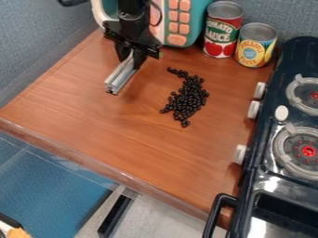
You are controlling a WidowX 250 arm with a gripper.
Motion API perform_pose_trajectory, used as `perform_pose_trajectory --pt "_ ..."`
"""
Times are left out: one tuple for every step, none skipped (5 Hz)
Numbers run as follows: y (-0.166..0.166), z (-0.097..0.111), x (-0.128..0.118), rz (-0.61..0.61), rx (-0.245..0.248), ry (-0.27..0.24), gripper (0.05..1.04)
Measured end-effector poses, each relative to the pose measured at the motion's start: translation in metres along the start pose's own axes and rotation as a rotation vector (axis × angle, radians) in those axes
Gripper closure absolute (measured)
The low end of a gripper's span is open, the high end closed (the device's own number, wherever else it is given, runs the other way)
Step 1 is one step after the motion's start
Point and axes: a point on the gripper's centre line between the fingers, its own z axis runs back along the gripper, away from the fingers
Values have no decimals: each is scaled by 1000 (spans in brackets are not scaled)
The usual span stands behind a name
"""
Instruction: Sweep into pile
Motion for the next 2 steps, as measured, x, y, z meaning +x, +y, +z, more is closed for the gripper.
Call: perform_pose_trajectory --pt "-4 -14 8 -31 -37 18 719" --pt "-9 -20 17 -74 -90 15 719"
